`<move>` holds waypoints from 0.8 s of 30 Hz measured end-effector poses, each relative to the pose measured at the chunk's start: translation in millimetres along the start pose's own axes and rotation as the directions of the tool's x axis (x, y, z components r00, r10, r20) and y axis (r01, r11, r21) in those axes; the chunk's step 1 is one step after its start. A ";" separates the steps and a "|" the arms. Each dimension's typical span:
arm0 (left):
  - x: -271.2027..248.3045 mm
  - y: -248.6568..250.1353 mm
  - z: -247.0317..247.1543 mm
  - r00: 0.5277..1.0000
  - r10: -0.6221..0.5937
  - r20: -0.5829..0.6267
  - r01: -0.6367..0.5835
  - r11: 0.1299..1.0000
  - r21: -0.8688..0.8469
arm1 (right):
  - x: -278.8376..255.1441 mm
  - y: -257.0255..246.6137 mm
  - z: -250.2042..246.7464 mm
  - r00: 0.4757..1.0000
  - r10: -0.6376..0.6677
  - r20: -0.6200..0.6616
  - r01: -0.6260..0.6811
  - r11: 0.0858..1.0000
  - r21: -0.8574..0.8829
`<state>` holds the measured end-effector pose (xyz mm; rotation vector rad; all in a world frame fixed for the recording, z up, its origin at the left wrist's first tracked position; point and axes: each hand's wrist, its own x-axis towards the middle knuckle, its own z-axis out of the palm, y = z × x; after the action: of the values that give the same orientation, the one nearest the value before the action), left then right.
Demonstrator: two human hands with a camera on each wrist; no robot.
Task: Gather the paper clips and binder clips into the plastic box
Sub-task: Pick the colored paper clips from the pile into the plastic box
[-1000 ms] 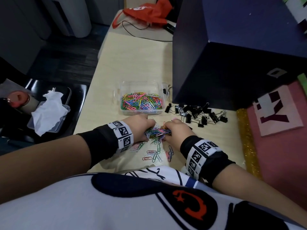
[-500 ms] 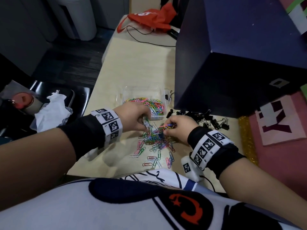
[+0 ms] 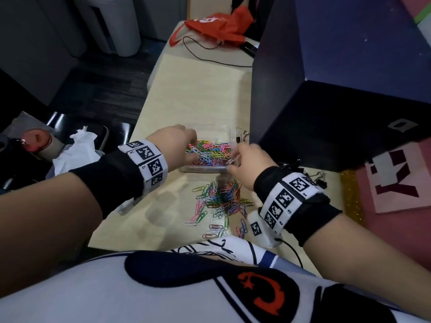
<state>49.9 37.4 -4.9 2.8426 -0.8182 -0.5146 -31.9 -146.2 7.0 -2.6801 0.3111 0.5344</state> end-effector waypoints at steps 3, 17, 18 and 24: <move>-9.0 10.4 12.1 0.984 0.117 0.133 -0.121 0.992 0.023 | -13.7 8.5 15.6 0.985 -0.052 0.163 0.067 0.994 -0.085; -16.9 33.0 62.3 0.917 0.184 0.354 -0.257 0.951 0.172 | -22.1 31.9 70.4 0.954 -0.262 0.149 0.291 0.928 -0.233; -16.1 32.6 61.9 0.918 0.189 0.349 -0.261 0.950 0.172 | -20.3 32.0 70.2 0.957 -0.254 0.143 0.282 0.931 -0.231; -17.2 31.8 59.9 0.928 0.186 0.324 -0.253 0.951 0.180 | -17.6 30.1 59.0 0.974 -0.210 0.081 0.220 0.966 -0.134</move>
<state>-0.9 17.6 -48.7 2.8466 -1.3085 -0.8946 -75.4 -146.5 -46.0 -2.7792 -0.0393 0.5959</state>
